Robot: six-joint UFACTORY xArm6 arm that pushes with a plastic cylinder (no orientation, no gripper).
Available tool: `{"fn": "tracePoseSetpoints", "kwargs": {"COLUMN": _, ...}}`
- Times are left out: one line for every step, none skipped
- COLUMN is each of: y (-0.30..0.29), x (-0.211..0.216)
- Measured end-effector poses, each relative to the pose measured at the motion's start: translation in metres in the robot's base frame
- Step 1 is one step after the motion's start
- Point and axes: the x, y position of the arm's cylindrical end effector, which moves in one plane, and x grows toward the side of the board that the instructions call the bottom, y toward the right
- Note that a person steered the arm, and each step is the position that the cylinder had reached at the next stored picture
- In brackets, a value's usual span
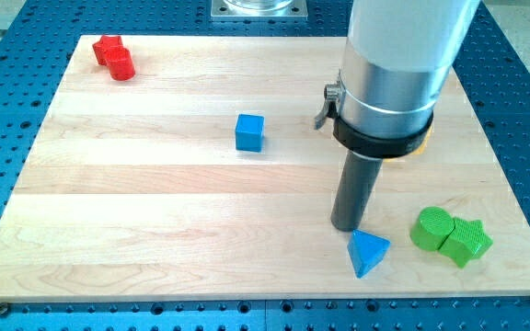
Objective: Place the blue blocks at the center of the board
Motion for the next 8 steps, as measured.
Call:
{"fn": "tracePoseSetpoints", "kwargs": {"y": 0.024, "x": 0.015}}
{"fn": "tracePoseSetpoints", "kwargs": {"y": 0.026, "x": 0.03}}
{"fn": "tracePoseSetpoints", "kwargs": {"y": 0.086, "x": 0.055}}
{"fn": "tracePoseSetpoints", "kwargs": {"y": 0.081, "x": 0.069}}
{"fn": "tracePoseSetpoints", "kwargs": {"y": 0.035, "x": 0.069}}
{"fn": "tracePoseSetpoints", "kwargs": {"y": -0.026, "x": 0.069}}
{"fn": "tracePoseSetpoints", "kwargs": {"y": -0.07, "x": 0.063}}
{"fn": "tracePoseSetpoints", "kwargs": {"y": -0.127, "x": 0.021}}
